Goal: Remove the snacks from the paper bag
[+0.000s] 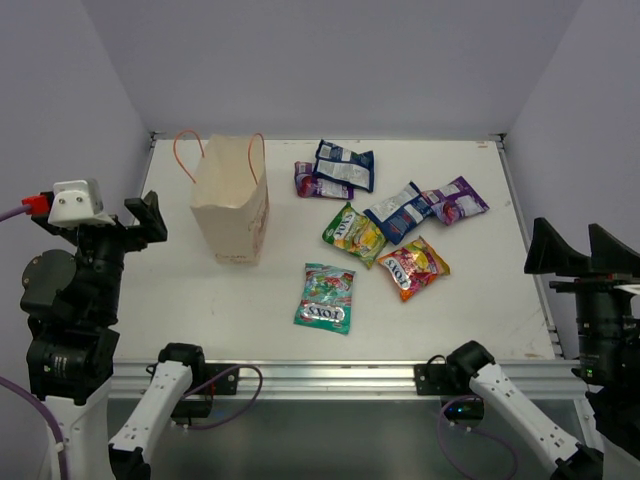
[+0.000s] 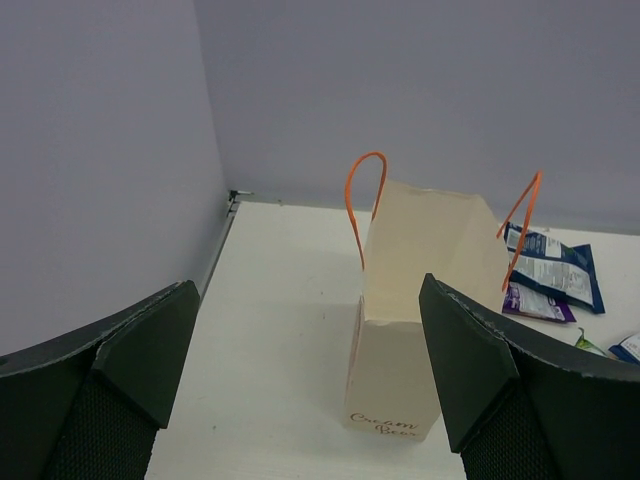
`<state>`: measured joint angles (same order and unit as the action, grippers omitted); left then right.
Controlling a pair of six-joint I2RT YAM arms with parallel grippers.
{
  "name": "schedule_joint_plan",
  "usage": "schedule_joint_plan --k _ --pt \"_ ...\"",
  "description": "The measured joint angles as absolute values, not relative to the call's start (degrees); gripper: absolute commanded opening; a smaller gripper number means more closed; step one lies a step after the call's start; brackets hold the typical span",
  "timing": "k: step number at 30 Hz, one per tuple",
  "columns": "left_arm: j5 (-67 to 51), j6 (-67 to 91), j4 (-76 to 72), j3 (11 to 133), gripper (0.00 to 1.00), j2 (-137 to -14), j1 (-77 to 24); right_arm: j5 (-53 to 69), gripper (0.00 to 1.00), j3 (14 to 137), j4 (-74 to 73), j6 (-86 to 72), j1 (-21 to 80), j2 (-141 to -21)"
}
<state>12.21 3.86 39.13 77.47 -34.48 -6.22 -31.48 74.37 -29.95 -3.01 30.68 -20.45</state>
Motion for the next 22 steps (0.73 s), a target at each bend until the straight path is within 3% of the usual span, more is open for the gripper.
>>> schedule_joint_plan --k 22 --pt "13.17 3.88 39.88 77.95 1.00 -34.44 -6.94 -28.91 0.99 72.64 -30.37 1.13 30.68 -14.11"
